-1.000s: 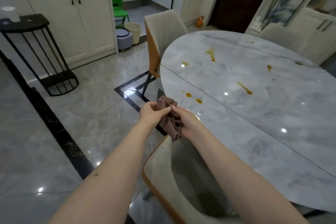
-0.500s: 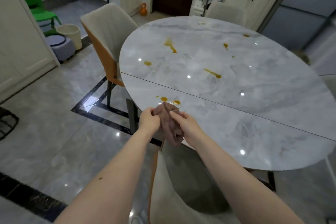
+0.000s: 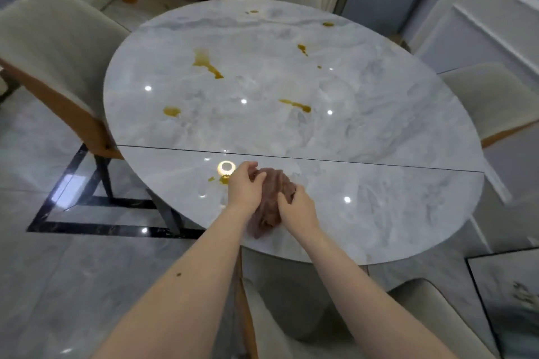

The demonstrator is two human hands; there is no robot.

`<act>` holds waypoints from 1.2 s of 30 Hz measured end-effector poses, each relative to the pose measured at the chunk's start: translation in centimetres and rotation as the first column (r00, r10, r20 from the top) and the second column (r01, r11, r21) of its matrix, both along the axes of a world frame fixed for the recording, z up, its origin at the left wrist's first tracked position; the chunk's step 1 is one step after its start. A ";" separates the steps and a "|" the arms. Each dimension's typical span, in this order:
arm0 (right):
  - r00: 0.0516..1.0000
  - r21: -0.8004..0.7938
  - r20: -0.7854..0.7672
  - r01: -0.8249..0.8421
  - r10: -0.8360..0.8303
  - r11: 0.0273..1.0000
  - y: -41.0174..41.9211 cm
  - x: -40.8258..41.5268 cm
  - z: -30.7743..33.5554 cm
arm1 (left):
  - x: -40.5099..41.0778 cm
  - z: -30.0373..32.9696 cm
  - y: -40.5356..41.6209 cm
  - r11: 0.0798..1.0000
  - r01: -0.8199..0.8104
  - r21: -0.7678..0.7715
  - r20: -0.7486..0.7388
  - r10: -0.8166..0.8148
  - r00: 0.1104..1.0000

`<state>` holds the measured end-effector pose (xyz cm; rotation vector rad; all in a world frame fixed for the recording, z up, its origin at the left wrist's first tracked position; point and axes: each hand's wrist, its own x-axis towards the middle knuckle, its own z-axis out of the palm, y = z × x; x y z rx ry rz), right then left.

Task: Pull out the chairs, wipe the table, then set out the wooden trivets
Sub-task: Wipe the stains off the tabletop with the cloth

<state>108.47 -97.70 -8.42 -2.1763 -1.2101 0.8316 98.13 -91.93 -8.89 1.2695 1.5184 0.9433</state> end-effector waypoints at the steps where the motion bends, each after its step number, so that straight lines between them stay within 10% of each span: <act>1: 0.978 -0.069 0.199 -0.050 0.062 0.996 0.1 -0.1 -0.8 | -0.3 -0.8 0.5 1.000 0.019 0.011 -0.018 -0.019 1.000; 3: 0.870 -0.059 0.475 -0.116 0.130 0.991 0.2 -0.7 -2.2 | -1.5 -2.1 1.2 0.998 0.041 0.055 -0.041 -0.038 0.998; 8: 0.808 0.028 0.535 -0.308 0.246 0.951 2.3 -3.7 -5.4 | -8.5 -4.9 3.7 0.968 0.170 0.185 -0.379 -0.090 0.921; 15: 0.842 -0.180 0.536 0.035 0.068 0.983 6.7 -7.4 -8.1 | -14.7 -8.1 7.1 0.901 0.349 0.259 -0.704 -0.071 0.706; 30: 0.753 -0.154 0.519 -0.382 0.403 0.911 8.2 -12.5 -8.6 | -17.1 -10.3 8.3 0.923 0.308 0.231 -0.666 -0.081 0.742; 36: 0.800 -0.184 0.557 -0.140 0.221 0.973 10.5 -7.9 -8.5 | -17.1 -10.3 8.3 0.922 0.304 0.240 -0.656 -0.077 0.751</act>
